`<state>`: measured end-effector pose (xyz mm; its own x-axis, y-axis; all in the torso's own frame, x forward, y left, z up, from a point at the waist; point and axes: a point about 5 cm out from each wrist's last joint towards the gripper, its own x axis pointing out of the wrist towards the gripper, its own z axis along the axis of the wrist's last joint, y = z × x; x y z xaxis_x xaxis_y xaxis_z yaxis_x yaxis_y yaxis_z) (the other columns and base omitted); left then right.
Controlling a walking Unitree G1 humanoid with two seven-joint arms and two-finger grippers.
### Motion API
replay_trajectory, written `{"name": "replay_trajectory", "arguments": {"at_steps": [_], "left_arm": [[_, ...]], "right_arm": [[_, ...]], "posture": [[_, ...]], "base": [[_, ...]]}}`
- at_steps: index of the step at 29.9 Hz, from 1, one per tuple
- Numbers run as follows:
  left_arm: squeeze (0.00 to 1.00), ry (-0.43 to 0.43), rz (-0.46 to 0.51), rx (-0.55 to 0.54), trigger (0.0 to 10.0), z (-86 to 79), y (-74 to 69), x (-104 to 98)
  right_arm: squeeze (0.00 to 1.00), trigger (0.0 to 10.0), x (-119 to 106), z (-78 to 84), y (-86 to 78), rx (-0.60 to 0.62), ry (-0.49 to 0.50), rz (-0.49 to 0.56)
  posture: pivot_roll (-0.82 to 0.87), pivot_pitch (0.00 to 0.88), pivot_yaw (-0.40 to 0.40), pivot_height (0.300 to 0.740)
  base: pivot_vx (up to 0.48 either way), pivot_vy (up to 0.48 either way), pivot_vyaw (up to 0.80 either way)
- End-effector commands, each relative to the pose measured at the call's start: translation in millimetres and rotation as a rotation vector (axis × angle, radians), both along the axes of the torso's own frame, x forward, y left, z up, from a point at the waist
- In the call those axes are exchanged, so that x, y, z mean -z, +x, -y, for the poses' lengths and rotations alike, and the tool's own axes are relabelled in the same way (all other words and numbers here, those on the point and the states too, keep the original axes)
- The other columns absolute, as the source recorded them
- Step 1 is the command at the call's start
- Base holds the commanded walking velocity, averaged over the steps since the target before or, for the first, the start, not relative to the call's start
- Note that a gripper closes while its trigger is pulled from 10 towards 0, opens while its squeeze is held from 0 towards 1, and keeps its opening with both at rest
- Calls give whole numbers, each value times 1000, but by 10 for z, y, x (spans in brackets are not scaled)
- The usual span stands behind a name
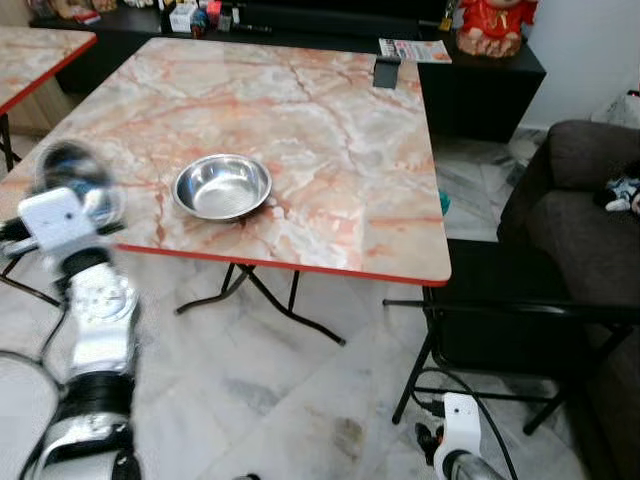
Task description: Setting the table
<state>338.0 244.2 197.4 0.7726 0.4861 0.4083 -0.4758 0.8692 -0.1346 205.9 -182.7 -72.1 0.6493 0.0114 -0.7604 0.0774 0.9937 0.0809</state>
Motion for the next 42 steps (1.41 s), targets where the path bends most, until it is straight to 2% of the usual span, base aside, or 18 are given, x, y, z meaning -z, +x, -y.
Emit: {"name": "replay_trajectory", "arguments": {"at_steps": [1, 2, 4, 8, 9, 20, 22, 29, 32, 42], "left_arm": [[0, -52, 41, 122, 10000, 136, 46, -110], [0, -112, 56, 195, 10000, 238, 78, -139], [0, -167, 57, 231, 10000, 292, 96, -136], [0, -336, 108, 300, 10000, 426, 138, -134], [0, -347, 113, 311, 10000, 435, 144, -132], [0, -345, 136, 378, 10000, 460, 158, -194], [0, -341, 141, 378, 10000, 436, 158, -213], [0, -325, 137, 374, 10000, 427, 161, -216], [0, -312, 136, 379, 10000, 449, 163, -227], [0, -313, 128, 390, 10000, 465, 173, -212]], "right_arm": [[0, 10000, 19, 17, -37, 10, 0, -11], [0, 10000, 17, 15, -34, 10, 1, -10], [0, 10000, 17, 14, -34, 10, 1, -10], [0, 10000, 22, 4, -41, 11, 9, -9], [0, 10000, 22, 4, -41, 11, 11, -9], [0, 10000, 6, 7, -23, -34, -23, 10], [0, 10000, 13, 8, -31, 11, 1, 5], [0, 10000, 14, -44, -25, -49, -15, 4], [0, 10000, 16, -39, -30, -21, -2, 5], [0, 10000, 21, -19, -37, 5, 5, -5]], "posture": [[69, 124, -63, 740], [68, 124, -62, 740], [68, 124, -62, 740], [65, 126, -62, 740], [65, 126, -62, 740], [65, 126, -61, 740], [68, 127, -57, 740], [67, 127, -56, 740], [67, 126, -55, 740], [62, 121, -51, 740]], "base": [[0, 0, 0], [0, 0, 0], [0, 0, 0], [0, 0, 0], [0, 0, 0], [0, 0, 0], [354, 0, 203], [416, 0, 114], [424, 0, 721], [426, 0, 0]]}}
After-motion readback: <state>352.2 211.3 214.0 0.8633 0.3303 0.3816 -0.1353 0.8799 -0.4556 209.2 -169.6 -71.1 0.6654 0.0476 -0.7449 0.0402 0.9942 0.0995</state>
